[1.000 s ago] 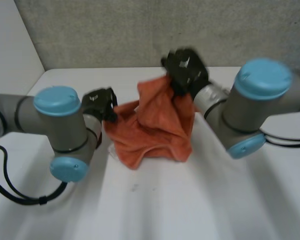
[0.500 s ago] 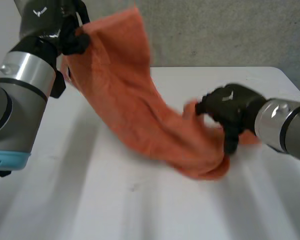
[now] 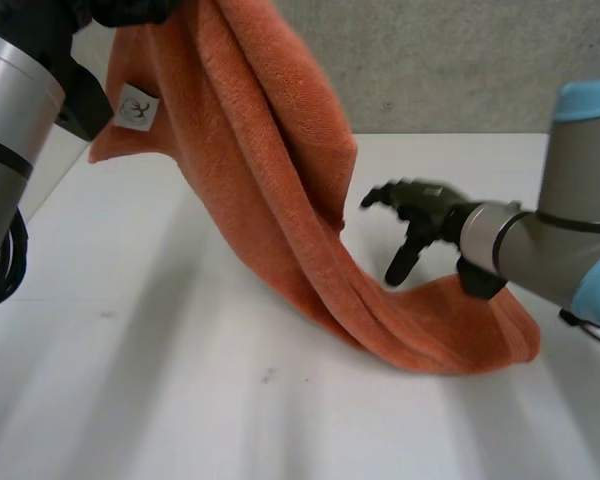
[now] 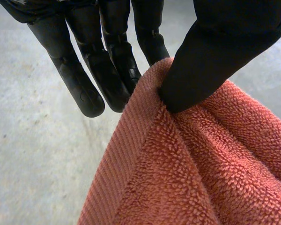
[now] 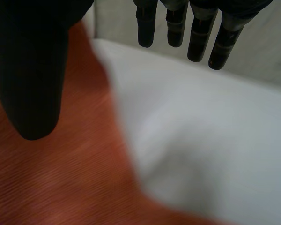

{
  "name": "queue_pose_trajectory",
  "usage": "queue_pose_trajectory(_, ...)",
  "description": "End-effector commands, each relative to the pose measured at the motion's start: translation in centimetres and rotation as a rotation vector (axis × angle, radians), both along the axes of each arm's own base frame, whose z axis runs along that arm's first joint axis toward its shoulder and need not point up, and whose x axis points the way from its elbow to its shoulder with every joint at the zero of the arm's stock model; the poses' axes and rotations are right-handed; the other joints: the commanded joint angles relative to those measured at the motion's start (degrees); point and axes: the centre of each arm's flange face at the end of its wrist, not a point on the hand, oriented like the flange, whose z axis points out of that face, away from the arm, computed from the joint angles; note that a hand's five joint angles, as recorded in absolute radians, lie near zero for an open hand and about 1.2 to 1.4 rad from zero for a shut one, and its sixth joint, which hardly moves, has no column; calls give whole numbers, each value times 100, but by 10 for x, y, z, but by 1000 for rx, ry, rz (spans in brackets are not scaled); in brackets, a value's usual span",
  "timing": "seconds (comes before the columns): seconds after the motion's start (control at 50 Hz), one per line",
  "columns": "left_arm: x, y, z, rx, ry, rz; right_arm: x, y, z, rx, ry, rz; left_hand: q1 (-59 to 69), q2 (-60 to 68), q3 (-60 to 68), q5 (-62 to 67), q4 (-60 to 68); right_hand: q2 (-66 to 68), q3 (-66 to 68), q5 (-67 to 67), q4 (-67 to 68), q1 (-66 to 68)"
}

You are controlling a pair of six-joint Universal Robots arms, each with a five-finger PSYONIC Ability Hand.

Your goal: Fold the laundry

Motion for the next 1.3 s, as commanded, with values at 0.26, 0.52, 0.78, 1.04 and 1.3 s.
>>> queue_pose_trajectory(0.26,21,-29,4,-17,-5,87,15,-12,-26,178,-131,71,1489,1137,1173,1452,1154,6739,6783,6649,6679,6827)
queue_pose_trajectory(0.52,56,-100,-55,169,-38,273,-9,24,149,-674,-365,-18,1489,1137,1173,1452,1154,6739,6783,6649,6679,6827)
queue_pose_trajectory(0.78,76,-90,-216,649,-216,333,-13,61,9,-348,93,93,1489,1137,1173,1452,1154,6739,6783,6649,6679,6827)
queue_pose_trajectory(1.04,78,-74,-230,693,-327,354,-4,64,-25,-276,163,141,-5148,-5500,-5464,-5184,-5482,6739,6783,6649,6679,6827)
queue_pose_trajectory(1.3,3,33,-216,455,-643,34,-4,66,-31,-260,170,149,-5171,-5522,-5487,-5207,-5505,6739,6783,6649,6679,6827)
